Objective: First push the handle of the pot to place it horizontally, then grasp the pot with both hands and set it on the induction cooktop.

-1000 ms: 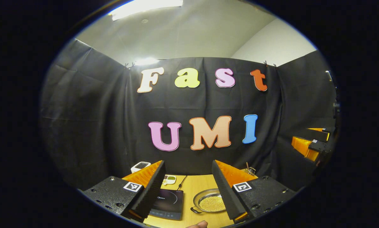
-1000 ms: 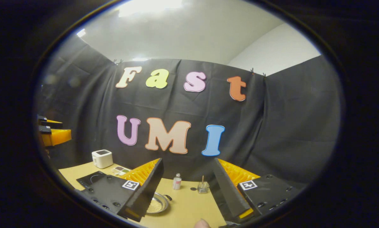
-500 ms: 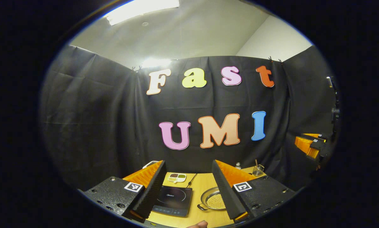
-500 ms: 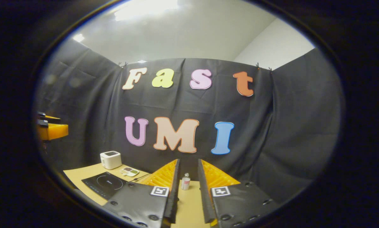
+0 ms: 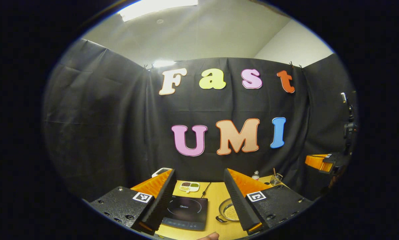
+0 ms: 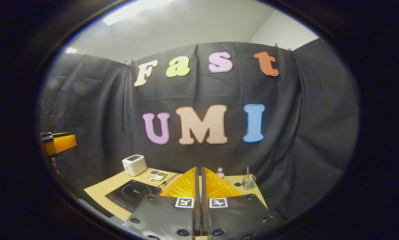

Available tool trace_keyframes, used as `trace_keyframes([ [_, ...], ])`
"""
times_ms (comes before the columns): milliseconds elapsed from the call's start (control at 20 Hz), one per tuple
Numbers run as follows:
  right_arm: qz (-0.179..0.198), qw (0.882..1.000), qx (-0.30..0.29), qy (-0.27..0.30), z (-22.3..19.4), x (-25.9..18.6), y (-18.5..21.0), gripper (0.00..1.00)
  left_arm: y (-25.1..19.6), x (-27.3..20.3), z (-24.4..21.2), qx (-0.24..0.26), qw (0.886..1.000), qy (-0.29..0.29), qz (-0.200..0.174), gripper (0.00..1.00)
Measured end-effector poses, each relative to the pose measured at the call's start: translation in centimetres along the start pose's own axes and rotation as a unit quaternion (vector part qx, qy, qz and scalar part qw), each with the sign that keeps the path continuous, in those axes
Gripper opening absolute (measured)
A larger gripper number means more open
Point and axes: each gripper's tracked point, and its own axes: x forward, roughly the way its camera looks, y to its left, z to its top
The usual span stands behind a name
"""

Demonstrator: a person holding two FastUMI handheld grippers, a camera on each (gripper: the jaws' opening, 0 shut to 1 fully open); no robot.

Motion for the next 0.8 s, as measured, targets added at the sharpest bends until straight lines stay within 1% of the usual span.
trace_keyframes([
  [50,-0.006,1.0,0.009,0.011,-1.0,0.6,0.8,0.02,0.9,0.6,-0.6,0.004,1.0,0.005,-0.008,0.87],
  [100,-0.016,1.0,0.016,0.02,-1.9,1.1,1.5,0.02,1.8,1.0,-1.2,0.005,1.0,0.006,-0.018,0.88],
  [200,-0.031,0.999,0.026,0.034,-3.1,2.2,3.0,0.02,3.2,2.2,-1.7,0.004,0.999,0.004,-0.036,0.87],
  [250,-0.038,0.998,0.026,0.041,-3.8,2.3,3.6,0.02,4.0,2.7,-2.2,0.005,0.999,0.01,-0.042,0.88],
  [400,-0.059,0.996,0.023,0.063,-5.9,2.3,5.0,0.02,5.1,3.9,-2.9,-0.002,0.998,0.01,-0.065,0.87],
  [500,-0.058,0.994,0.036,0.09,-8.1,2.4,6.1,0.02,5.9,4.5,-3.9,0.002,0.998,0.019,-0.068,0.88],
  [550,-0.058,0.992,0.036,0.106,-9.4,2.5,6.3,0.02,6.3,4.7,-4.2,0.0,0.998,0.02,-0.066,0.87],
  [700,-0.054,0.985,0.047,0.155,-13.0,2.7,6.5,0.02,5.9,6.0,-6.1,-0.022,0.997,0.033,-0.067,0.87],
  [750,-0.049,0.983,0.05,0.171,-14.3,2.7,6.6,0.0,6.1,6.6,-7.0,-0.021,0.997,0.045,-0.06,0.87],
  [800,-0.046,0.981,0.051,0.182,-15.3,2.9,6.6,0.02,6.5,7.0,-7.5,-0.021,0.997,0.054,-0.053,0.87],
])
